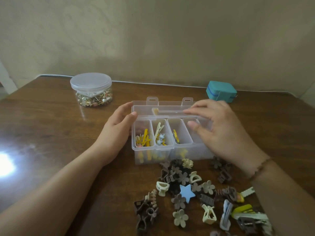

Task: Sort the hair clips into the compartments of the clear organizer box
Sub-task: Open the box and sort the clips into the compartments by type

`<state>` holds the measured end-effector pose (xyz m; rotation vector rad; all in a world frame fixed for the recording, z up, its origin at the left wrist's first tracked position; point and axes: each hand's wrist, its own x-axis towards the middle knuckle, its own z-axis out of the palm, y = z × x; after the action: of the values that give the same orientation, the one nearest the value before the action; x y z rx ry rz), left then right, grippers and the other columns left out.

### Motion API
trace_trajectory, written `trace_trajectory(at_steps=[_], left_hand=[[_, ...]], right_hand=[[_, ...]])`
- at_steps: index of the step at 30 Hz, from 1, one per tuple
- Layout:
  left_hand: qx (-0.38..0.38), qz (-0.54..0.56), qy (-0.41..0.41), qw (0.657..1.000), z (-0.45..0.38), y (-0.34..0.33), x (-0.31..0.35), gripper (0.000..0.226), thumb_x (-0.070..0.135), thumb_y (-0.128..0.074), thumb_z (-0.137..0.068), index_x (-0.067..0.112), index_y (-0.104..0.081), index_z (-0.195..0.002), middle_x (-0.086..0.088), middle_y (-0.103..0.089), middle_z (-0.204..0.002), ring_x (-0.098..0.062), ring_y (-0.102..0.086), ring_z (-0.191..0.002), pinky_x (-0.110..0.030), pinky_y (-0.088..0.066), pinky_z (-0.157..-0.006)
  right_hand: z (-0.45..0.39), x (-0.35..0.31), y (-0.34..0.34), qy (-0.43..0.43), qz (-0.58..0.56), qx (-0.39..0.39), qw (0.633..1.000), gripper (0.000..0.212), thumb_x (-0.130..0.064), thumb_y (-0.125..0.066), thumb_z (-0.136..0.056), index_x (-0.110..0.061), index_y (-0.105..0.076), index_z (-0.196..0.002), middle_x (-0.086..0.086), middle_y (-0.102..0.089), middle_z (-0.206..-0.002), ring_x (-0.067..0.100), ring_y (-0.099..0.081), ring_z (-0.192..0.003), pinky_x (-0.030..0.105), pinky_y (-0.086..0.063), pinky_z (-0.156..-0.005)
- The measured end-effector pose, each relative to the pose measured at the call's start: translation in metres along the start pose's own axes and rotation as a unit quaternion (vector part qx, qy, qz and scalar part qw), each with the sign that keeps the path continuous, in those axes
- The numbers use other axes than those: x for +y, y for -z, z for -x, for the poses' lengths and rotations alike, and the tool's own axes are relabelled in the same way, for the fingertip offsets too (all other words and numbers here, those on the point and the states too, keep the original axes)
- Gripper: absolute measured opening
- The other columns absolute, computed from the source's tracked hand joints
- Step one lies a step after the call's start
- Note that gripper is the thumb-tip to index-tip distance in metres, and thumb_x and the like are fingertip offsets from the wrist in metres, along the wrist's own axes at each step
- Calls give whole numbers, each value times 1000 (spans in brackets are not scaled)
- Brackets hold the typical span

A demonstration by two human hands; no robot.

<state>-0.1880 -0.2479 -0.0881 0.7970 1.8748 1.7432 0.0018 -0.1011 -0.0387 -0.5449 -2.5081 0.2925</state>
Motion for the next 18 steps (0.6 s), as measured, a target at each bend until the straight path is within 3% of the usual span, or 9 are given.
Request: trace_trajectory(at_steps=[3, 5, 8, 10, 12, 14, 16, 18], left_hand=[[0, -2, -1, 1000, 1, 0, 1, 40, 22, -46, -104, 26, -47, -144, 19, -64, -106, 14, -68, -76, -9, -52, -60], [-1, 0, -2, 1000, 1, 0, 1, 40, 23, -46, -104, 27, -47, -144, 16, -65, -111, 8, -70, -82, -14, -55, -67], [-3, -11, -8, 1000, 0, 1, 0, 41, 27, -47, -104, 30, -47, -145, 17, -64, -119, 3, -68, -98, -27, -55, -89], [-8, -21, -12, 1000, 0, 2, -1, 42, 29, -46, -104, 31, -46, -147, 12, -61, -131, -3, -63, -114, -35, -50, -102], [-19, -40, -18, 999, 1, 3, -1, 44, 32, -45, -104, 33, -43, -149, 10, -54, -144, -9, -54, -130, -40, -43, -111], [-31, -52, -26, 998, 2, 1, -1, 47, 34, -45, -104, 36, -41, -150, 15, -46, -150, -7, -46, -136, -34, -37, -113], [-43, -61, -33, 997, 4, -1, -1, 49, 33, -45, -104, 35, -38, -152, 19, -42, -148, -1, -40, -135, -20, -35, -104], [-50, -65, -37, 996, 3, -1, -2, 50, 32, -46, -104, 34, -37, -152, 20, -42, -148, 0, -40, -134, -14, -36, -96]], right_hand=[[8, 8, 25, -11, -41, 25, 999, 21, -25, -67, -87, -33, -68, -107, -20, -64, -100, 0, -54, -93, 11, -40, -80], [14, 14, 47, -17, -58, -10, 998, 16, -31, -68, -83, -39, -68, -97, -21, -67, -84, -2, -59, -79, 5, -43, -64], [22, 22, 77, -13, -70, -97, 993, 19, -51, -63, -71, -45, -70, -87, -20, -69, -85, 2, -63, -77, 12, -49, -60], [24, 26, 89, 2, -79, -111, 991, 20, -51, -66, -70, -43, -72, -87, -18, -71, -85, 10, -63, -73, 21, -51, -57], [27, 29, 99, 25, -88, -125, 988, 17, -52, -72, -73, -44, -72, -87, -16, -71, -84, 13, -62, -70, 20, -50, -54], [35, 34, 105, 49, -68, -180, 980, 20, -55, -71, -72, -47, -70, -91, -21, -69, -86, 6, -62, -70, 11, -46, -54], [49, 43, 102, 51, -12, -262, 964, 28, -58, -64, -70, -54, -64, -97, -29, -65, -93, -5, -61, -79, 6, -45, -61], [70, 58, 91, 56, 38, -321, 945, 36, -64, -55, -70, -63, -55, -106, -38, -57, -109, -11, -57, -97, 13, -50, -74]])
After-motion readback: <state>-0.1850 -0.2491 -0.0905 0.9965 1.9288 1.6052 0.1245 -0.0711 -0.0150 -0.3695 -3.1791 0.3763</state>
